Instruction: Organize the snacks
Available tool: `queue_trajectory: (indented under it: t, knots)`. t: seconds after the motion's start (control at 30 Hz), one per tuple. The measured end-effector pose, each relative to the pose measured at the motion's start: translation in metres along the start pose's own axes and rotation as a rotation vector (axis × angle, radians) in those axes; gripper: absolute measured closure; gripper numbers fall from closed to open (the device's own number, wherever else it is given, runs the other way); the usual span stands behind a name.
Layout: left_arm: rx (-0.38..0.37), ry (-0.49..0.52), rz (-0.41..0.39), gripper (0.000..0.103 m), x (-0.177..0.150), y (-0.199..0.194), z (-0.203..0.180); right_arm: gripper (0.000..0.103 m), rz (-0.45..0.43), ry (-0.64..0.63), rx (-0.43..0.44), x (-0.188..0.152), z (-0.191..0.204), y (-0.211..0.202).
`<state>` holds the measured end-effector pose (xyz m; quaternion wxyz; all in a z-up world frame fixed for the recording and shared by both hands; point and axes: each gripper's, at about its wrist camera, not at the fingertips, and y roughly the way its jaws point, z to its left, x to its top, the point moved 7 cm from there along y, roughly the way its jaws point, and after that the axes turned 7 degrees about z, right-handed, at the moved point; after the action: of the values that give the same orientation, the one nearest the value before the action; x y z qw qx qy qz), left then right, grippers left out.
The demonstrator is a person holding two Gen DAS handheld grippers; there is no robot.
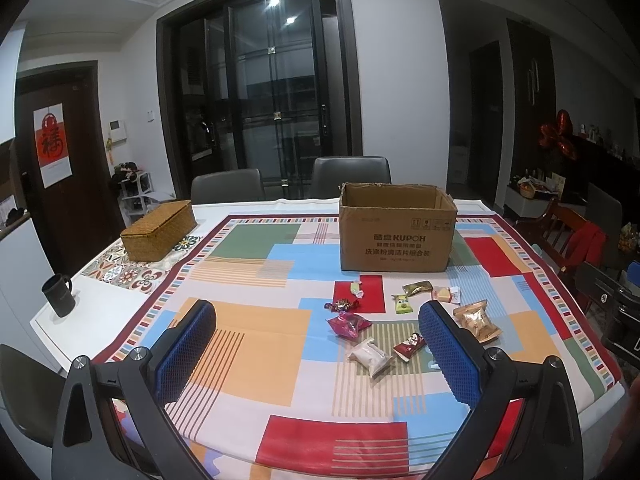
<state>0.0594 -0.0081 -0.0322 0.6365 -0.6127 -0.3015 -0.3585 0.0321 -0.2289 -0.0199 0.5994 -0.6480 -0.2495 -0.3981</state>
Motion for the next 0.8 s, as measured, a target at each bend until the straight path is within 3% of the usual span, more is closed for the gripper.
queue_trajectory:
  t: [0.8]
  knots:
    - [-0.002, 0.002, 0.002, 0.000, -0.0007, 0.0004, -0.0021, 0.001, 0.003, 0.004, 0.002, -0.0001, -0.0004, 0.0005]
